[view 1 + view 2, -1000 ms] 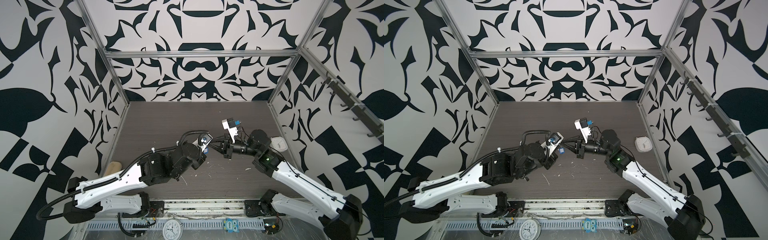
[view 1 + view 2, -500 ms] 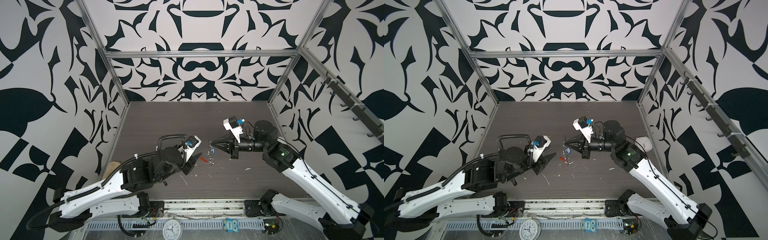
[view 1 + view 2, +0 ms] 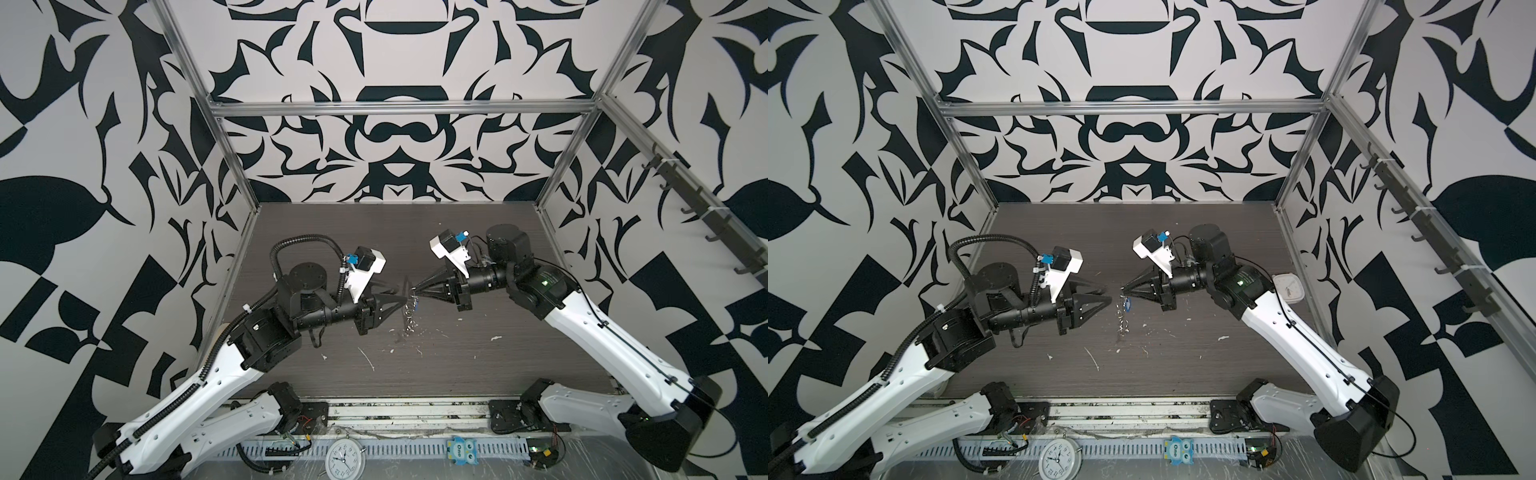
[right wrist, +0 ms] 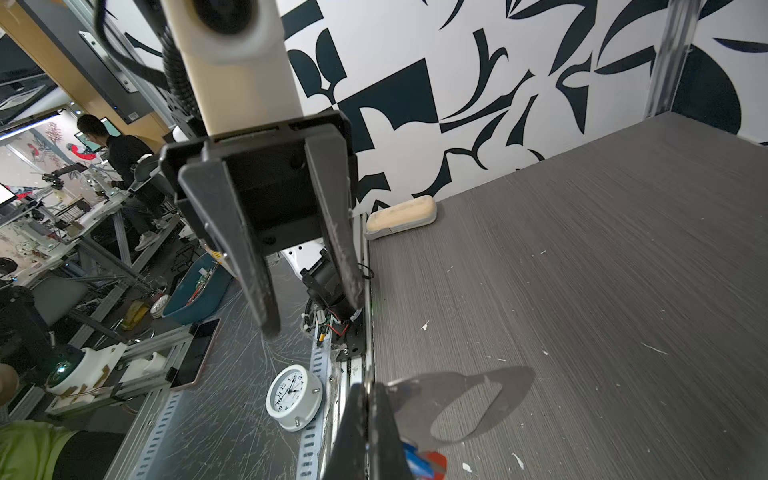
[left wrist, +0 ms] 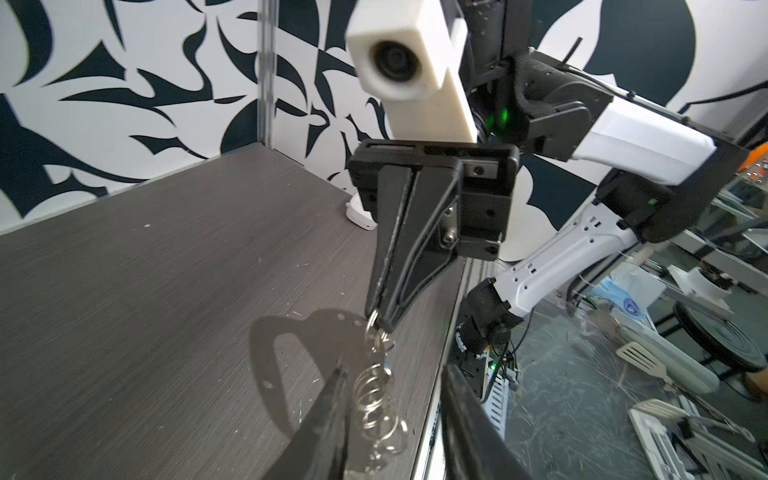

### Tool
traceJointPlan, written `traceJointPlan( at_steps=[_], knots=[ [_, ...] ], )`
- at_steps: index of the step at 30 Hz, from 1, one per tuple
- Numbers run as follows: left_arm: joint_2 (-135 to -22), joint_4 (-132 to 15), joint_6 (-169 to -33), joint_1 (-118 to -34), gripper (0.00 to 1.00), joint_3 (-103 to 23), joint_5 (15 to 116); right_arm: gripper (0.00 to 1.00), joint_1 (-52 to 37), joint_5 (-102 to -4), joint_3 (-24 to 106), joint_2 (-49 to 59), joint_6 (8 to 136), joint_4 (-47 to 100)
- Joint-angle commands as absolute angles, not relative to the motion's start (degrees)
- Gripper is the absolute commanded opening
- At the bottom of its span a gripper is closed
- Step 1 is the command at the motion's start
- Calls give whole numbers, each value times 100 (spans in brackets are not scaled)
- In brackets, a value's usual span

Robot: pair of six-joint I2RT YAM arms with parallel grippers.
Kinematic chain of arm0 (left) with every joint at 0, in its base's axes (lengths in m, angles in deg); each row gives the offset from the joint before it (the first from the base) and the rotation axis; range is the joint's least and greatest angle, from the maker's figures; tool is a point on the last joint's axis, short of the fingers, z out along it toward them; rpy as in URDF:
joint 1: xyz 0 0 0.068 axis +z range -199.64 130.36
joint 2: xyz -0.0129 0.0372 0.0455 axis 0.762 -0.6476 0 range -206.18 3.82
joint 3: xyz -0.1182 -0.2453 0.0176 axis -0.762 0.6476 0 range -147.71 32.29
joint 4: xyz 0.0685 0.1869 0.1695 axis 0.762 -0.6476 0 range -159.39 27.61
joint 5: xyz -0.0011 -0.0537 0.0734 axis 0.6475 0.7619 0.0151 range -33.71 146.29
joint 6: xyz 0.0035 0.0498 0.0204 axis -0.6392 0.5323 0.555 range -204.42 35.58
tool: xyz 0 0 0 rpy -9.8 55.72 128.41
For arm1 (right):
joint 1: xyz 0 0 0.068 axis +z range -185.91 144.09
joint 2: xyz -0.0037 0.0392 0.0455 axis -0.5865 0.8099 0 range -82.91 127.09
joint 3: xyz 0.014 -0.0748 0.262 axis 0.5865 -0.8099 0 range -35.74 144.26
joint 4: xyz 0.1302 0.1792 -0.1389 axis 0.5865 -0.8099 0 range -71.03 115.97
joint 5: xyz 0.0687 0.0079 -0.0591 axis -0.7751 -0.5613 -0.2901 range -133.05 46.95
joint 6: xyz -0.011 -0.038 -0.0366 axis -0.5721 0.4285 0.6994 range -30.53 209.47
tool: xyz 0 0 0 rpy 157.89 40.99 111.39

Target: Remove the keys from the keyring

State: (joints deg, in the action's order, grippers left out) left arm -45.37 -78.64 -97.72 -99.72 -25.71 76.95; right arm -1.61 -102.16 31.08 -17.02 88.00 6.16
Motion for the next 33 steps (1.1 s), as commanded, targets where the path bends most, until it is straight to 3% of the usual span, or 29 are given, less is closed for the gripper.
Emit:
traceJointPlan(
  at_steps=[1,24,33],
  knots=[
    [-4630,-7671,-9839,-9936,33,-2514,8151,0,-176,-10442,3339,-1840,8684,938],
    [-5032,-7461,-9897,-9935,12,-2621,8160,0,-172,-10448,3119,-1972,8464,1158],
    [-5041,-7456,-9909,-9937,11,-2665,8080,0,-168,-10422,3079,-1972,8462,1120]
  ],
)
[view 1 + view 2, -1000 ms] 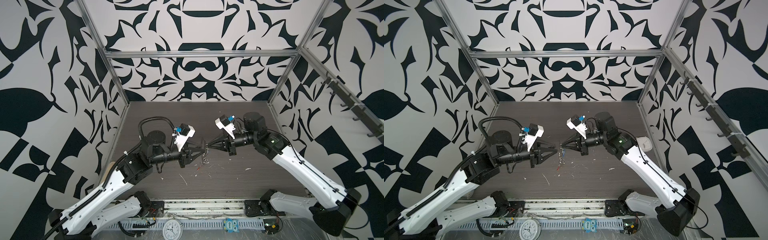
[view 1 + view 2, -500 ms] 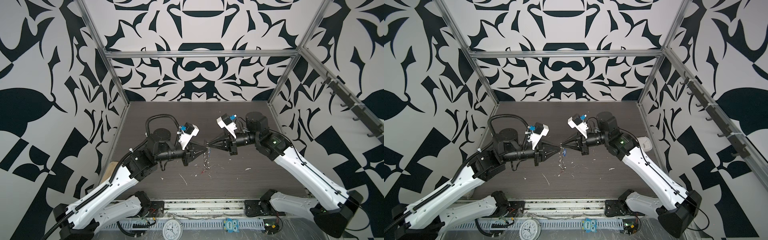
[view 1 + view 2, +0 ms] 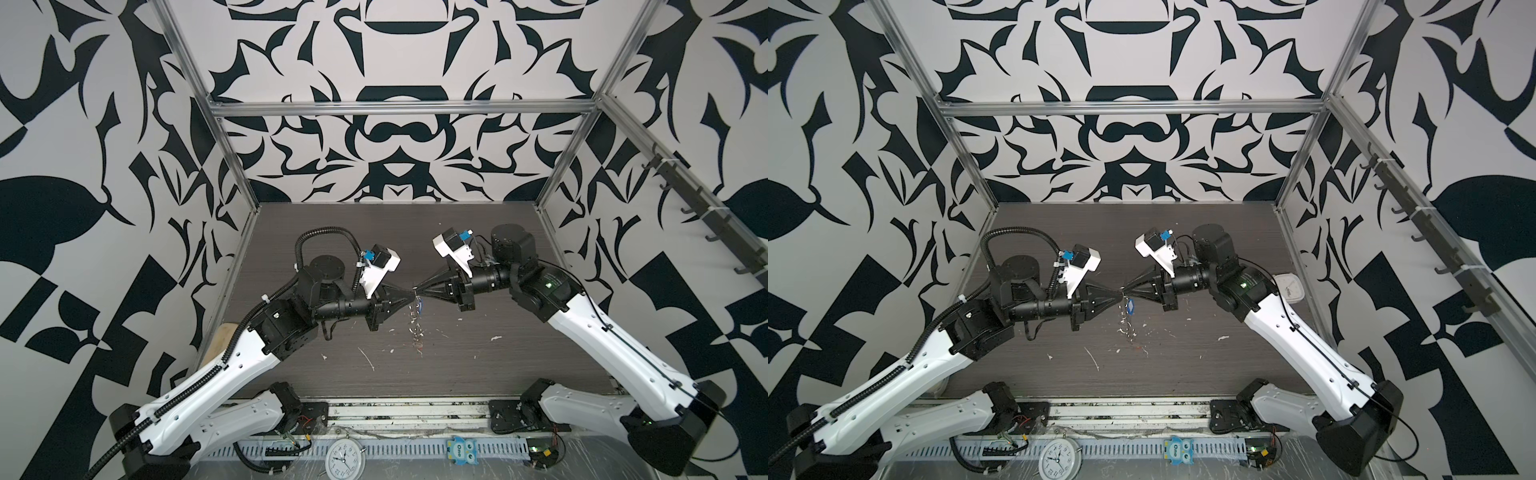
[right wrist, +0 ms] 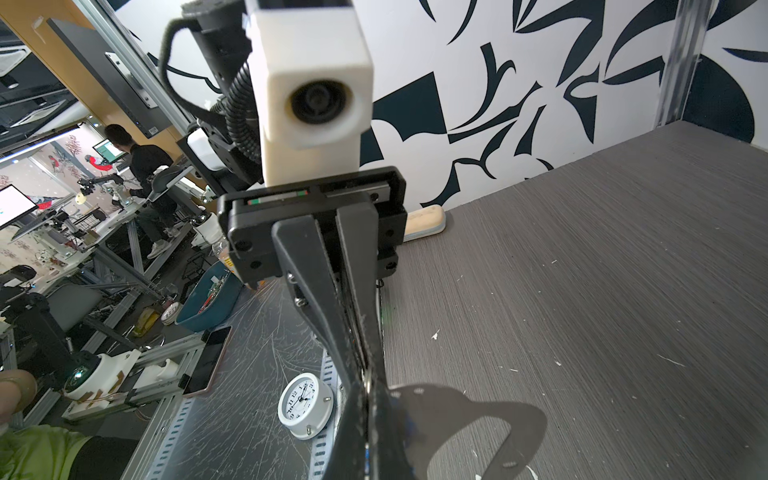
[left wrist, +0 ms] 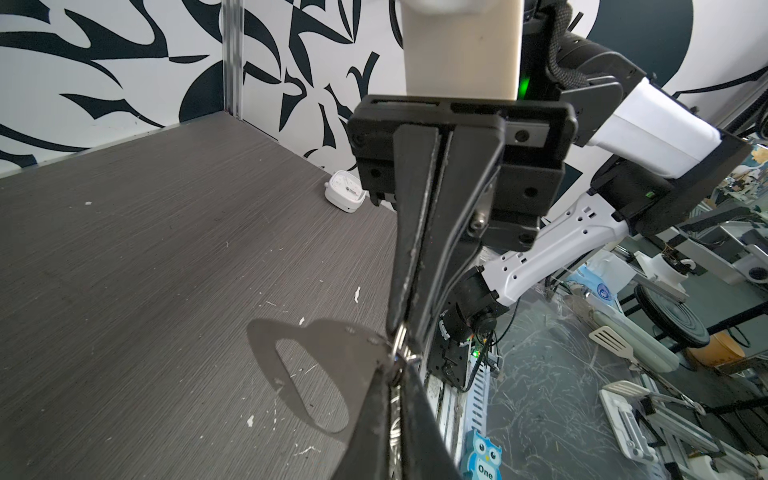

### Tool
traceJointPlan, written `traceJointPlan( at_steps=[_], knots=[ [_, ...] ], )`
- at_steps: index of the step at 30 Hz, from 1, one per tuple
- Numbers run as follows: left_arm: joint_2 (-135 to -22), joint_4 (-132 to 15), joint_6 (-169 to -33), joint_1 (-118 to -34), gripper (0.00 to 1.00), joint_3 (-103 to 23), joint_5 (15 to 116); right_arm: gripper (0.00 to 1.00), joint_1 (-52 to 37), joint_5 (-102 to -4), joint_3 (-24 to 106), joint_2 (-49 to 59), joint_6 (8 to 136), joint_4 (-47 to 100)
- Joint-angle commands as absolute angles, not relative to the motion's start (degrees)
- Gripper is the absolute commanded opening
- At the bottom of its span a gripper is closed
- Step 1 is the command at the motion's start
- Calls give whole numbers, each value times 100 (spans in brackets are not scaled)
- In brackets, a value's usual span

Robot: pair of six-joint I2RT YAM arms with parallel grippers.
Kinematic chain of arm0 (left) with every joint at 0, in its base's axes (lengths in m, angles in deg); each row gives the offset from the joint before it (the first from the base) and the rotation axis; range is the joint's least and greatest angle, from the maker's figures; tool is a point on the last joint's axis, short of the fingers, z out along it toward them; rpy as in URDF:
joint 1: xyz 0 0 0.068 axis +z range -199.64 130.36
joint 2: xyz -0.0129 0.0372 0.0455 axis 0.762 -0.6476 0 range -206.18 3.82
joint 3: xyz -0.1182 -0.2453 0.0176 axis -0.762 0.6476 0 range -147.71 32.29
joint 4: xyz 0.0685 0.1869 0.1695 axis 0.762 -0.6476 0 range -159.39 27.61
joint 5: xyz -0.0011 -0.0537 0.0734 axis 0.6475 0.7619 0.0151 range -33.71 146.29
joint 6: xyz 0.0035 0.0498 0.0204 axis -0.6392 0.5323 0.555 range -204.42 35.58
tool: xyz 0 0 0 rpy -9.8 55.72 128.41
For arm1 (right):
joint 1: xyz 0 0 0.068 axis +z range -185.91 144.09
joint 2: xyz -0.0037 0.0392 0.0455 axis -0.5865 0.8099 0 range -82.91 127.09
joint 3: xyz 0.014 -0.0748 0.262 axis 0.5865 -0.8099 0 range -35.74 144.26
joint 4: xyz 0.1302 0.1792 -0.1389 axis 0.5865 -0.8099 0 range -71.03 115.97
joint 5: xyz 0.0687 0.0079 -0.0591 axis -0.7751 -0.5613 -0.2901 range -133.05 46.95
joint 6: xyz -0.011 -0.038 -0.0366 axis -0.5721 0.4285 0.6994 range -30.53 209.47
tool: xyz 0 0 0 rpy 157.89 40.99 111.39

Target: Remove the keys from the keyring

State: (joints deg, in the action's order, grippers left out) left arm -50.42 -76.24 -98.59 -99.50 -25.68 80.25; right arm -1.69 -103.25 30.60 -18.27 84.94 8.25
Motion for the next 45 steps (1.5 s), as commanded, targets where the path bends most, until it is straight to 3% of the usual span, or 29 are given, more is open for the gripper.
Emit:
traceJointPlan(
  at_steps=[1,6,13,17,20,24,29,34,39,45],
  knots=[
    [-5041,-7439,-9924,-9934,12,-2663,8080,0,-162,-10422,3079,-1972,8464,1118],
    [-5037,-7390,-9929,-9935,17,-2664,8055,0,-162,-10414,3061,-1998,8464,1103],
    [-5057,-7378,-9979,-9938,1,-2687,8034,0,-154,-10403,3035,-2007,8459,1090],
    [-5038,-7245,-10041,-9938,0,-2638,7932,1,-137,-10158,2971,-2060,8207,1303],
    [-4905,-7008,-10131,-9934,0,-2465,7524,23,-136,-9571,2742,-2307,7706,1862],
    [-4646,-6631,-10257,-9938,0,-2222,6978,42,-135,-8914,2486,-2733,7278,2340],
    [-4489,-6467,-10249,-9956,0,-2097,6606,49,-134,-7855,2364,-3165,6983,2369],
    [-4372,-6137,-10096,-10057,0,-1909,6454,51,-126,-6937,1983,-3385,6504,2698],
    [-4260,-5647,-10044,-10061,0,-1677,6608,57,-128,-7508,1999,-3120,6414,2967],
    [-4246,-5541,-10015,-10062,0,-1659,6823,55,-127,-8411,1947,-2902,6151,3758]
  ],
)
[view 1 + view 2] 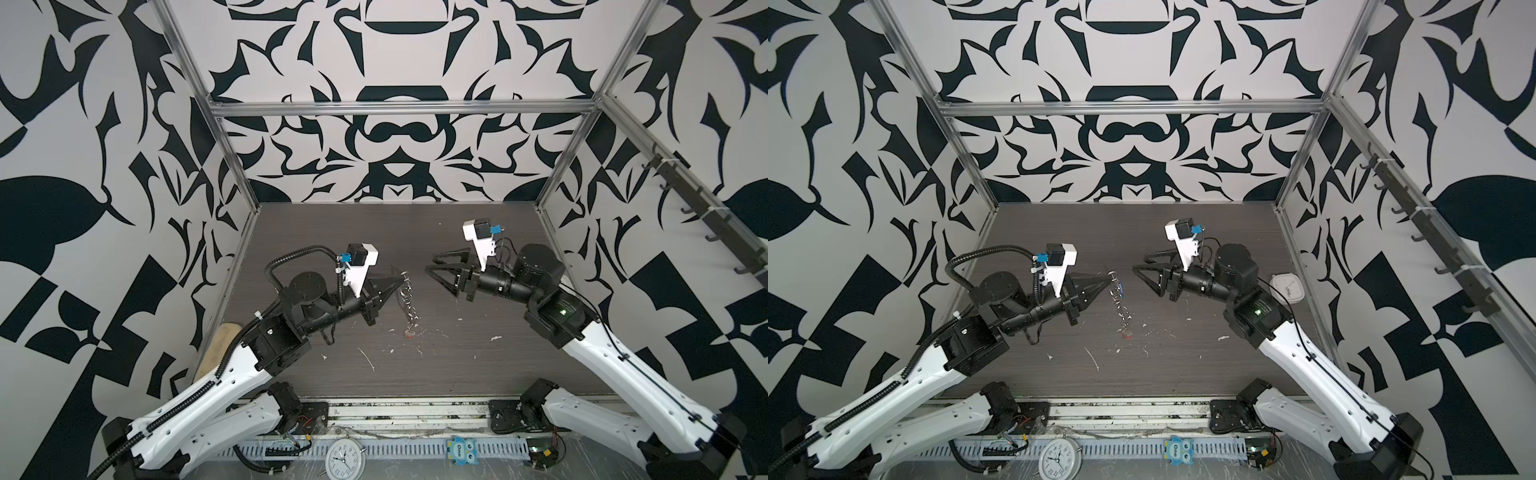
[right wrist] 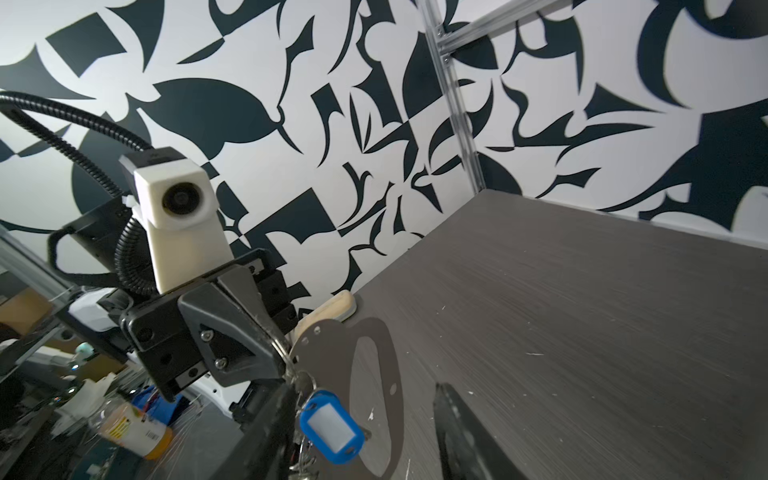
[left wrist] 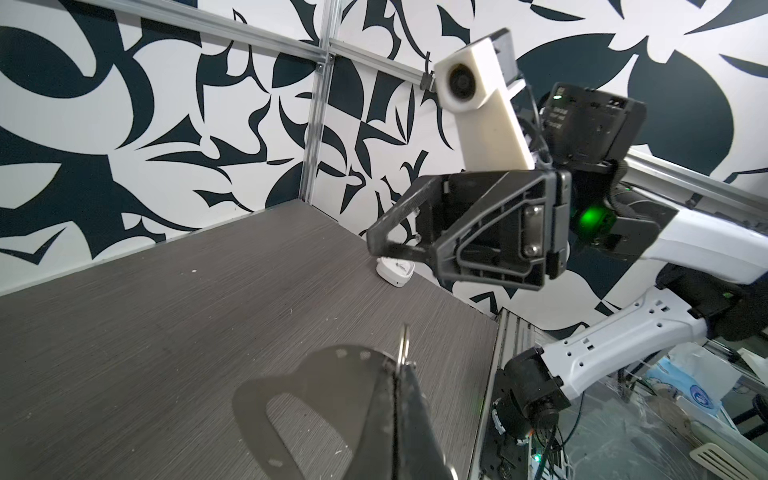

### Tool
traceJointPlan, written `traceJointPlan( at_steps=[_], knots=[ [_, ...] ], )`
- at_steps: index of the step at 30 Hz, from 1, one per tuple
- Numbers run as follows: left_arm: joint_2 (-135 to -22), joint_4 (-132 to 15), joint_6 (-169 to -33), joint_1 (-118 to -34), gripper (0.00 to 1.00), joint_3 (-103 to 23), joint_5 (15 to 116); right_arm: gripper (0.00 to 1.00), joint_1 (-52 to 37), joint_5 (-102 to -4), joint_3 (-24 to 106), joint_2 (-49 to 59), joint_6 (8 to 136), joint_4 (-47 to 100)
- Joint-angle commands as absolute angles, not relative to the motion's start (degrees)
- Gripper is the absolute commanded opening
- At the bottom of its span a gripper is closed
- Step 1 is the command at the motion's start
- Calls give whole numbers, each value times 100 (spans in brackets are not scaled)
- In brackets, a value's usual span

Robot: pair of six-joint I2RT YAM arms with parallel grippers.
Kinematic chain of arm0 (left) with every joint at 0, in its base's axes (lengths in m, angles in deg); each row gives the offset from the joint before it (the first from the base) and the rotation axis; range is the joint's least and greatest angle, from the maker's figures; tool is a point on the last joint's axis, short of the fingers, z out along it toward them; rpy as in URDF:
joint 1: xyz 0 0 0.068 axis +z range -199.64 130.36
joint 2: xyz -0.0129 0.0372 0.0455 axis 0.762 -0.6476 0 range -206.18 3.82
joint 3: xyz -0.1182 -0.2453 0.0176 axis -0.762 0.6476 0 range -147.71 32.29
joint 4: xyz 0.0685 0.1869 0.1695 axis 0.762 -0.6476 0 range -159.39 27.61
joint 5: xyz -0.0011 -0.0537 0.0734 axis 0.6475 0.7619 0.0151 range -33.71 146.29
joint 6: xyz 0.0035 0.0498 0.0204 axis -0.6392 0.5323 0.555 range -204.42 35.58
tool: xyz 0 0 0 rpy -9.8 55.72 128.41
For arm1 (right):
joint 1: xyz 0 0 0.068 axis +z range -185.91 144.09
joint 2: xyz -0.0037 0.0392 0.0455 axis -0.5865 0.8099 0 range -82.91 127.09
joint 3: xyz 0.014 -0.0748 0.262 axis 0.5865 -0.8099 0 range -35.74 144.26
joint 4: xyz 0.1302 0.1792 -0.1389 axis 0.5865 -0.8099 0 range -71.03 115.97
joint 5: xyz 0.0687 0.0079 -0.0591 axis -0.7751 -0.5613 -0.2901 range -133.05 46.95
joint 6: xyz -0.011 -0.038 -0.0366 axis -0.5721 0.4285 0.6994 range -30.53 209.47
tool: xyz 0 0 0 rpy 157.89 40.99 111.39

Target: Remove the keys from the keyring

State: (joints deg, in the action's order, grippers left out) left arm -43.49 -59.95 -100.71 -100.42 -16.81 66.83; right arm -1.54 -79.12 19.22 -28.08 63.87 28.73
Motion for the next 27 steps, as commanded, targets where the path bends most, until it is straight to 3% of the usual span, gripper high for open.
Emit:
traceJointPlan(
  at_steps=[1,9,13,27],
  knots=[
    [-4234,-5502,-10015,-10061,0,-1639,6842,55,-127,-8526,1926,-2889,6077,3934],
    [-4146,-5304,-10035,-10066,0,-1570,6935,46,-10,-9381,2207,-2452,5813,4231],
    [-4158,-5227,-10059,-10061,0,-1579,6976,45,93,-9425,2231,-2394,5870,4198],
    [-4228,-5171,-10169,-10061,0,-1618,7018,27,320,-9422,2455,-2263,6073,3943]
  ],
)
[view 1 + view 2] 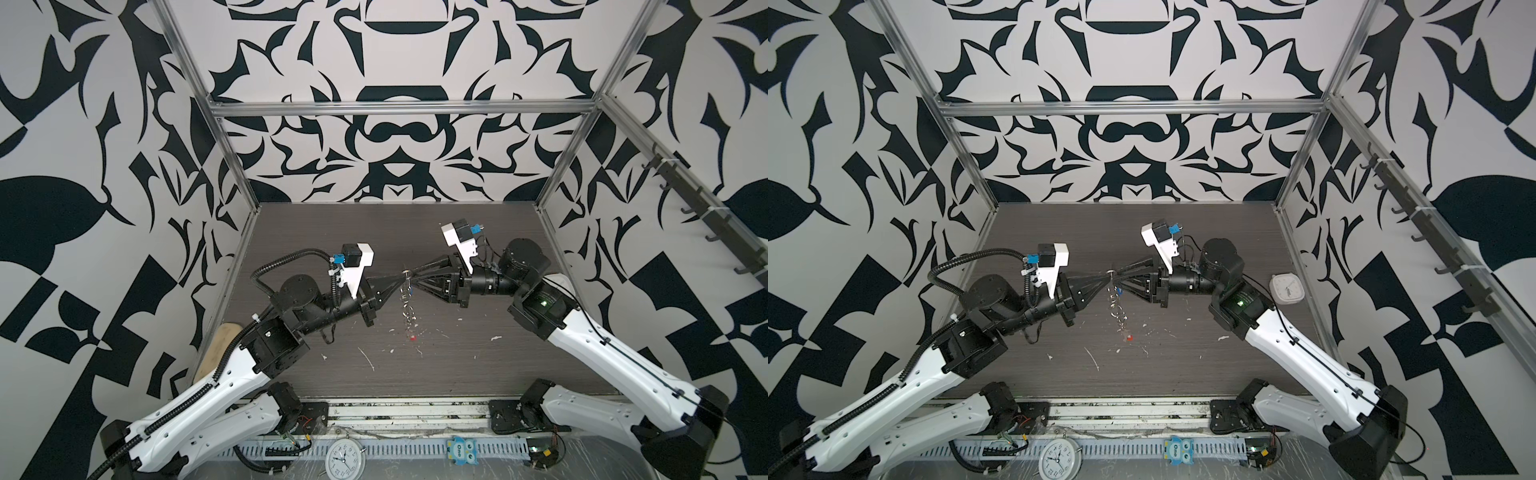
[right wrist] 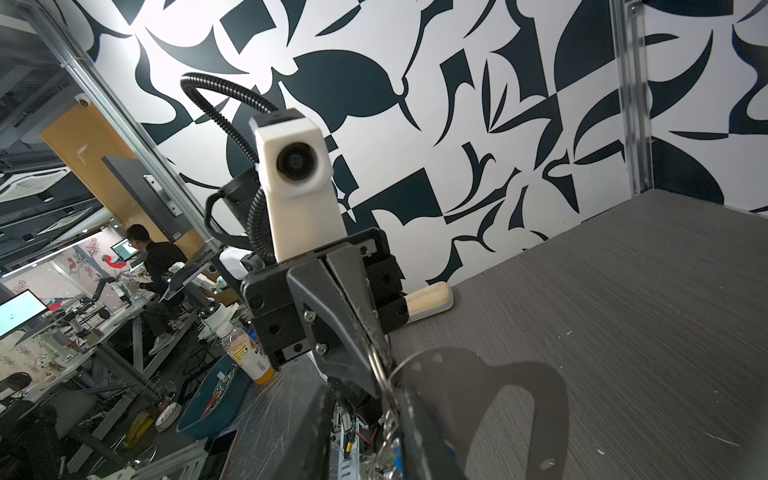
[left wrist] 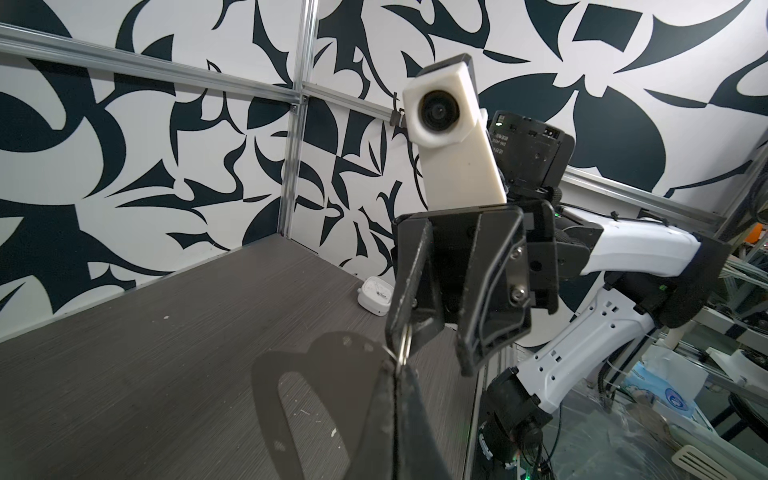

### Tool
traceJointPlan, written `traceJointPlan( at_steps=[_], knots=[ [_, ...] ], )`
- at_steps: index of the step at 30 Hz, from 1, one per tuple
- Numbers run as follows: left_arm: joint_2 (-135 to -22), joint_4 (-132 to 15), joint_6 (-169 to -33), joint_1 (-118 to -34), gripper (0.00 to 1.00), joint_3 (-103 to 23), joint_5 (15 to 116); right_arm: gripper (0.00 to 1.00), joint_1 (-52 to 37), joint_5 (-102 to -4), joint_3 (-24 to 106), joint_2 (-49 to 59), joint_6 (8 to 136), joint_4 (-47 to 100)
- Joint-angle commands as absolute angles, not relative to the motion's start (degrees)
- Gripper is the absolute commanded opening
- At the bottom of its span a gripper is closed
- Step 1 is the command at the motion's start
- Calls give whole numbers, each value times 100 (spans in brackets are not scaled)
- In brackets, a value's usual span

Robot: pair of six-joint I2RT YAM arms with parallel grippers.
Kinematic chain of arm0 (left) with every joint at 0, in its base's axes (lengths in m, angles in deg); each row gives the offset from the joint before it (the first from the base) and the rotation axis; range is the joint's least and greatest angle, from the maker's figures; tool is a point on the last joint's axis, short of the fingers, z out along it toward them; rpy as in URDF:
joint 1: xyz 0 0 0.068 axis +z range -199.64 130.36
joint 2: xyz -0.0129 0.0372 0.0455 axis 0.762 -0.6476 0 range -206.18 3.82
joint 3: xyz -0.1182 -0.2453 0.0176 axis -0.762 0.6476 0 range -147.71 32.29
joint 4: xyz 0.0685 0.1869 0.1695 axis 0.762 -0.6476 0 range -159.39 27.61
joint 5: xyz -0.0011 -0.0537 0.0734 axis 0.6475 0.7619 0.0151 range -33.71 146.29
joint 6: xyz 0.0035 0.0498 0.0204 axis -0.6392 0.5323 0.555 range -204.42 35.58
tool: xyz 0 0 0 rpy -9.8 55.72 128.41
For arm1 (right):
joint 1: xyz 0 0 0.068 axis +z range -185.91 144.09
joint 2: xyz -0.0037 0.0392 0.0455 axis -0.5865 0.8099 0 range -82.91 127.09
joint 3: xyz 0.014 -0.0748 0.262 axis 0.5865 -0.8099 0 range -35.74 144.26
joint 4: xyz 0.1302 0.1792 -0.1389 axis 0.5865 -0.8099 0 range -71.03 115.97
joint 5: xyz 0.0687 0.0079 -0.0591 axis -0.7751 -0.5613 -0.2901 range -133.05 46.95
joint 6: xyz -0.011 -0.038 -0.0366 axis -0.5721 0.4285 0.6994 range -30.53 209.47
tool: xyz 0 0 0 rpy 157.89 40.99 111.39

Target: Remove the keys from the keyring

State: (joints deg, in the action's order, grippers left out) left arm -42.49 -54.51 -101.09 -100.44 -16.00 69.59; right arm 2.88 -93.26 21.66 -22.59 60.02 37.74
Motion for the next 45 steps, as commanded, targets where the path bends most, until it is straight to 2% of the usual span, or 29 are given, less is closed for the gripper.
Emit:
traceJointPlan(
  at_steps=[1,7,10,13,15,17,25,29,38,45],
  knots=[
    [-4232,-5174,-10177,-10061,0,-1620,7022,23,326,-9408,2455,-2262,6082,3934],
    [-4307,-5177,-10229,-10061,0,-1656,7075,11,327,-9299,2490,-2288,6108,3859],
    [-4329,-5187,-10254,-10061,0,-1660,7096,0,329,-9246,2529,-2296,6125,3788],
    [-4308,-5320,-10279,-10060,0,-1684,7042,0,329,-9178,2574,-2361,6231,3572],
    [-4233,-5487,-10279,-10061,15,-1684,6943,0,329,-9134,2675,-2410,6410,3191],
    [-4119,-5672,-10264,-10057,17,-1662,6898,0,326,-9096,2763,-2470,6628,2758],
    [-3828,-6832,-9925,-10061,43,-1921,6788,0,329,-8880,3779,-2336,7961,203],
    [-4028,-7300,-9809,-10061,48,-2177,7147,0,329,-8901,4298,-2071,8497,-802],
    [-4476,-7540,-9672,-10048,49,-2485,7769,0,369,-8890,5017,-1605,9403,-2262],
    [-4669,-7680,-9644,-9908,36,-2650,8086,0,473,-8722,5207,-1481,9674,-2665]
  ],
)
